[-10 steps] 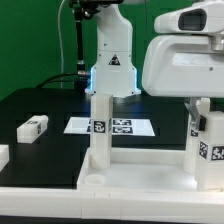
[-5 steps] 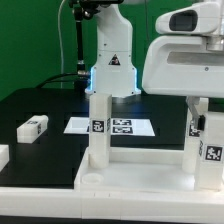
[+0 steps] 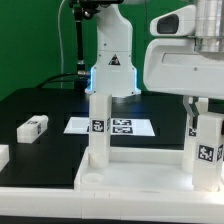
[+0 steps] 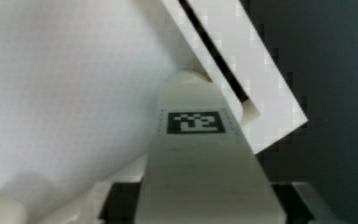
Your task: Assemble desk
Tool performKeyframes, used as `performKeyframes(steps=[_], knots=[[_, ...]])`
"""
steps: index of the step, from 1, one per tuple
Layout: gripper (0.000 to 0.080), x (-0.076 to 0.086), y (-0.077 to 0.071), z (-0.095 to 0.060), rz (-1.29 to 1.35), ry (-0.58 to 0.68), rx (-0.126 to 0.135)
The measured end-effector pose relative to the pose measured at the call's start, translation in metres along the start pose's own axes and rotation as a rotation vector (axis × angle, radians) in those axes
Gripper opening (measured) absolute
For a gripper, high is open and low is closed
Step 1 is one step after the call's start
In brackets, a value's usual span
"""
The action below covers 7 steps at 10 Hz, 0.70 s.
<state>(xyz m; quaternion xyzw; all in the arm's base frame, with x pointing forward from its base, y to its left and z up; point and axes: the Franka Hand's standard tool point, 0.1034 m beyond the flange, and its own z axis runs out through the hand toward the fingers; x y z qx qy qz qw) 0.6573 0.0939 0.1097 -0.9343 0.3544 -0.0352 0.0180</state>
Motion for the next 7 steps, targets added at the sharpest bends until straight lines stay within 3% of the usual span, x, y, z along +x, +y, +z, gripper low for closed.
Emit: performKeyframes(steps=[7], knots=[[0.0290, -0.0028, -0.0022, 0.0006, 0.615, -0.032, 0.012]])
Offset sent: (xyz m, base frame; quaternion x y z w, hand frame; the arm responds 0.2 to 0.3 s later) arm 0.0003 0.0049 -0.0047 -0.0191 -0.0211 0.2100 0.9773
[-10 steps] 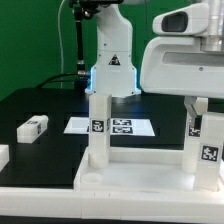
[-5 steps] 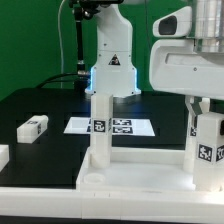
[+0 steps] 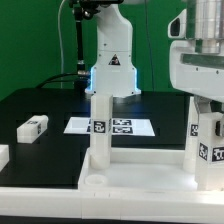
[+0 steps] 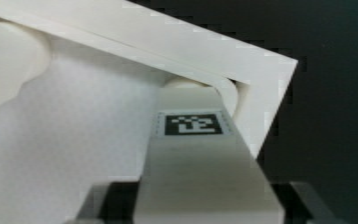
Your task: Assemble desk
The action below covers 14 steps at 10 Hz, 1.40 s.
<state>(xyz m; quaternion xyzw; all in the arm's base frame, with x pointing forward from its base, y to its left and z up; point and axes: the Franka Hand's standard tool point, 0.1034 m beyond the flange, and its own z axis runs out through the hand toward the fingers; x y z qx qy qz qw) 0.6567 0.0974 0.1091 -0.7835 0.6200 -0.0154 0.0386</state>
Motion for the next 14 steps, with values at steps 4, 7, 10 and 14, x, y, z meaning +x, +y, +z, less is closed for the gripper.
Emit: performKeyframes(steps=[4, 7, 10, 14], knots=[[0.0290, -0.0006, -0.0008, 0.0002, 0.210, -0.004, 0.005], [0.0538, -0.0018, 0.0009, 0.0006, 0.079, -0.003, -0.007], [0.0642, -0.0033, 0.0008, 0.0006, -0.197, 0.001, -0.009], [0.0649, -0.0047, -0.0006, 0.0000, -0.560, 0.010, -0.010]])
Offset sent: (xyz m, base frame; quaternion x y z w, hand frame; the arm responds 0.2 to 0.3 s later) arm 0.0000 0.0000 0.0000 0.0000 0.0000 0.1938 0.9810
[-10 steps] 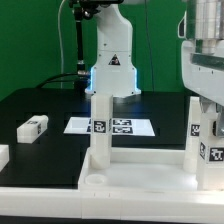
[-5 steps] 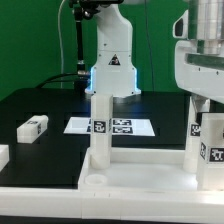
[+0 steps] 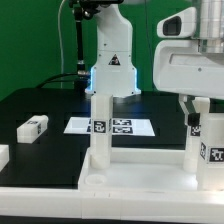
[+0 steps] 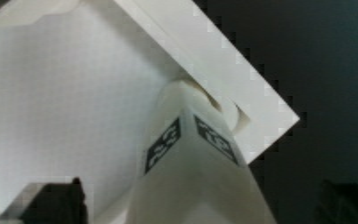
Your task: Assemble desk
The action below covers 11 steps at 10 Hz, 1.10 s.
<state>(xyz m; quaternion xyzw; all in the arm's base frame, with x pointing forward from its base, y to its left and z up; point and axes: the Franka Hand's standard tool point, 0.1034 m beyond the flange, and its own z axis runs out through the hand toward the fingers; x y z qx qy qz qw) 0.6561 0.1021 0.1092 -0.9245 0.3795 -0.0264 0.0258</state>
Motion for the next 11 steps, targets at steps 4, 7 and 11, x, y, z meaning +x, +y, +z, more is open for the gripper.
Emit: performKeyframes(steps=[4, 7, 11], knots=[[0.0649, -0.0001, 0.0003, 0.0001, -0.308, 0.011, -0.016], [0.0649, -0.0002, 0.0001, 0.0000, -0.521, 0.015, -0.026], [0.0649, 0.0015, 0.0018, 0.0001, -0.773, 0.016, -0.040]])
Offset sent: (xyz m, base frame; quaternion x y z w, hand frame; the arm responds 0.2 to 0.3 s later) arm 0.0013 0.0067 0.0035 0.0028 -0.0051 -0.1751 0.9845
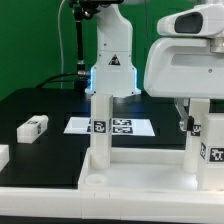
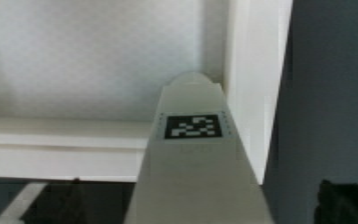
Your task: Assemble desk
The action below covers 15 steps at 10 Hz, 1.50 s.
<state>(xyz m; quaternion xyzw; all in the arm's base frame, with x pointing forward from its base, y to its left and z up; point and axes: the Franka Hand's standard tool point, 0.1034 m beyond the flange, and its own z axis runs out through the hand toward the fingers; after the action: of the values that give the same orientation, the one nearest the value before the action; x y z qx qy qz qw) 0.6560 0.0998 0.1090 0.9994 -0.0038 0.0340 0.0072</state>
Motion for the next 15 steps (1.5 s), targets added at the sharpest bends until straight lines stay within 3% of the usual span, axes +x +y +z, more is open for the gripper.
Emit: performKeyframes(steps=[2, 3, 4, 8, 10, 15], knots=[[0.0391, 0.0001, 0.0006, 0.0001, 0.005, 0.000, 0.000], [0.0391, 0.0001, 0.0005, 0.0000, 0.010, 0.000, 0.000], [0.0289, 0.0001, 0.0006, 0.0000, 0.034, 0.000, 0.000], [0.0289, 0.0001, 0.0007, 0.0001, 0.211, 0.000, 0.002], [0.0290, 0.0004, 0.0029, 0.0005, 0.436, -0.006, 0.024], [0.0290, 0.0006, 0.0009, 0.0003, 0.905, -0.011, 0.029]])
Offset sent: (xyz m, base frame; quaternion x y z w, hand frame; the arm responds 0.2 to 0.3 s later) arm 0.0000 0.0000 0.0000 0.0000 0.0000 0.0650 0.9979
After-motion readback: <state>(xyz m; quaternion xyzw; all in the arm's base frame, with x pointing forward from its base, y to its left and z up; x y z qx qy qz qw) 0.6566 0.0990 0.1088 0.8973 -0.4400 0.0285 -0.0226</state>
